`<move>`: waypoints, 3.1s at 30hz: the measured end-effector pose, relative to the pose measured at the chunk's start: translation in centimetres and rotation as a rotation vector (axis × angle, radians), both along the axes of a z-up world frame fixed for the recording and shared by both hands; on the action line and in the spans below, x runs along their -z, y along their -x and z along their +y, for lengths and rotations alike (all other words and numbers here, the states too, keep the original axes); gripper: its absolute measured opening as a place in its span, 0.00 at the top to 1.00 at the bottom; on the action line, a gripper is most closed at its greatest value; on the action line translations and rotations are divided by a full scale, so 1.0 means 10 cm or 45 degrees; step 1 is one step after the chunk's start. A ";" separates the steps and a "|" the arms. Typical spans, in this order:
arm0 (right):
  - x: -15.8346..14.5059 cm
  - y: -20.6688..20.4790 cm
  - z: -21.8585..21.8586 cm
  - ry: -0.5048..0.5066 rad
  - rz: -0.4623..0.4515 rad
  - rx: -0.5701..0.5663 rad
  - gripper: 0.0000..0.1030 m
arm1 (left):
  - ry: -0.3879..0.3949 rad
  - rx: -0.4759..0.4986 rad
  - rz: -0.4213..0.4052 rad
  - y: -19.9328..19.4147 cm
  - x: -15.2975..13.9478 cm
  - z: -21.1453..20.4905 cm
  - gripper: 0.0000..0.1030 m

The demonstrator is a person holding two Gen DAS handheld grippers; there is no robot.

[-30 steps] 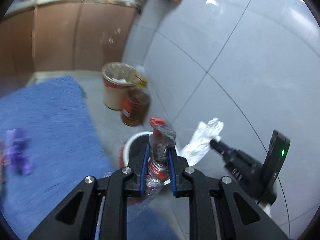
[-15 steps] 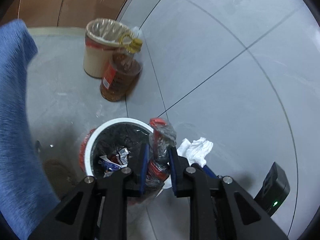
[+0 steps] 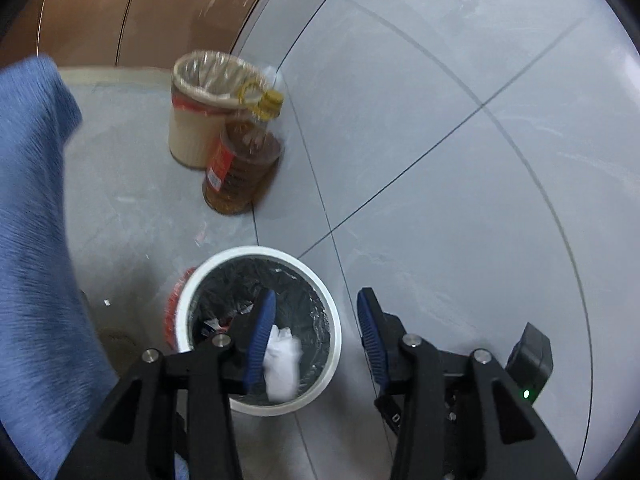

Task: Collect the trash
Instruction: 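Carry both items over the bin and open both tools to drop them, then move both tools back over the remaining wrappers on the towel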

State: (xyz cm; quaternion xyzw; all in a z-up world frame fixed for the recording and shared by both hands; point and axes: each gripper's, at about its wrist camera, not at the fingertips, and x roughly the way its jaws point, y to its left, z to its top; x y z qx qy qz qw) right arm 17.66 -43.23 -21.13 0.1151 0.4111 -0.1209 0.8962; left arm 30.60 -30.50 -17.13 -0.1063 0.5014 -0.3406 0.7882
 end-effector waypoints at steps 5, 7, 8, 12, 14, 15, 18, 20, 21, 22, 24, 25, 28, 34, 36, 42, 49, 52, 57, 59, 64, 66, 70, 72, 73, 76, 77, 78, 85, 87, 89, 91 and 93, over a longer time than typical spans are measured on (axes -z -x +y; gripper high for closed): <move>-0.27 0.08 0.04 0.000 -0.065 0.010 0.69 | -0.021 -0.022 -0.118 0.22 -0.42 0.24 0.61; -0.42 0.17 0.11 0.003 -0.100 0.003 0.68 | -0.022 -0.037 -0.156 0.32 -0.58 0.38 0.61; -0.48 0.20 0.14 0.003 -0.114 -0.002 0.67 | -0.018 -0.044 -0.173 0.37 -0.66 0.47 0.61; -0.85 0.37 0.36 0.019 -0.201 -0.053 0.65 | -0.016 -0.076 -0.254 0.62 -0.95 0.85 0.60; -1.06 0.46 0.50 0.030 -0.252 -0.083 0.65 | -0.015 -0.089 -0.295 0.74 -1.08 1.03 0.60; -1.13 0.51 0.57 0.033 -0.273 -0.095 0.65 | -0.016 -0.097 -0.316 0.80 -1.15 1.12 0.60; -1.40 0.63 0.77 0.038 -0.339 -0.150 0.64 | -0.015 -0.130 -0.379 1.00 -1.34 1.40 0.60; -1.54 0.68 0.90 0.040 -0.374 -0.188 0.63 | -0.007 -0.161 -0.406 1.11 -1.44 1.59 0.60; -1.62 0.72 0.98 0.045 -0.392 -0.211 0.62 | -0.002 -0.176 -0.415 1.17 -1.48 1.67 0.60; -1.69 0.76 1.05 0.052 -0.407 -0.228 0.62 | 0.003 -0.194 -0.426 1.22 -1.52 1.77 0.60; -1.82 0.84 1.21 0.071 -0.438 -0.269 0.60 | 0.014 -0.229 -0.444 1.34 -1.59 1.98 0.60; -1.87 0.89 1.28 0.077 -0.451 -0.287 0.59 | 0.019 -0.241 -0.450 1.39 -1.61 2.06 0.60; -2.01 1.01 1.48 0.094 -0.487 -0.340 0.58 | 0.026 -0.274 -0.476 1.58 -1.68 2.30 0.60; -2.30 1.27 1.81 0.133 -0.564 -0.432 0.54 | 0.024 -0.343 -0.541 1.94 -1.82 2.78 0.56; -2.38 1.33 1.92 0.146 -0.589 -0.467 0.53 | 0.026 -0.372 -0.552 2.02 -1.83 2.92 0.56; -2.48 1.39 2.18 0.163 -0.617 -0.553 0.51 | 0.017 -0.476 -0.544 2.16 -1.75 3.46 0.56; -2.38 1.23 2.42 0.163 -0.578 -0.625 0.48 | -0.059 -0.659 -0.463 2.36 -1.37 4.19 0.56; -2.29 1.17 2.48 0.137 -0.555 -0.659 0.48 | -0.111 -0.761 -0.402 2.42 -1.16 4.51 0.53; -2.05 0.95 2.67 0.081 -0.487 -0.742 0.46 | -0.110 -0.921 -0.224 2.41 -0.74 5.04 0.52; -1.96 0.86 2.74 0.060 -0.457 -0.772 0.45 | -0.114 -0.949 -0.178 2.36 -0.62 5.13 0.52; -1.74 0.67 2.86 0.036 -0.385 -0.821 0.45 | -0.131 -0.986 -0.086 2.16 -0.38 5.19 0.52; -1.66 0.63 2.89 0.025 -0.360 -0.832 0.44 | -0.136 -1.009 -0.054 2.05 -0.30 5.17 0.52; -1.51 0.50 2.94 0.014 -0.310 -0.844 0.43 | -0.145 -1.046 0.009 1.87 -0.12 5.24 0.52; -1.42 0.43 2.95 0.005 -0.283 -0.847 0.43 | -0.150 -1.049 0.033 1.78 -0.04 5.25 0.52; -1.37 0.39 2.97 -0.002 -0.269 -0.848 0.43 | -0.153 -1.048 0.044 1.75 0.00 5.24 0.52; -1.26 0.28 3.01 -0.019 -0.233 -0.861 0.43 | -0.150 -1.036 0.045 1.68 0.04 5.20 0.52; -1.23 0.25 3.04 -0.018 -0.223 -0.866 0.43 | -0.157 -1.032 0.040 1.65 0.04 5.18 0.52; -1.20 0.22 3.07 -0.016 -0.212 -0.872 0.43 | -0.153 -1.025 0.042 1.63 0.05 5.16 0.52; -1.01 -0.05 3.26 -0.046 -0.165 -0.929 0.41 | -0.131 -1.025 0.053 1.49 0.05 5.13 0.58; -0.96 -0.16 3.33 -0.064 -0.156 -0.946 0.41 | -0.106 -1.020 0.064 1.43 0.04 5.15 0.68; -0.92 -0.24 3.39 -0.073 -0.147 -0.961 0.40 | -0.095 -1.025 0.077 1.37 0.06 5.17 0.74; -0.88 -0.34 3.47 -0.085 -0.137 -0.980 0.40 | -0.091 -1.024 0.075 1.31 0.07 5.18 0.77; -0.83 -0.43 3.54 -0.096 -0.131 -0.999 0.40 | -0.083 -1.021 0.068 1.29 0.07 5.20 0.80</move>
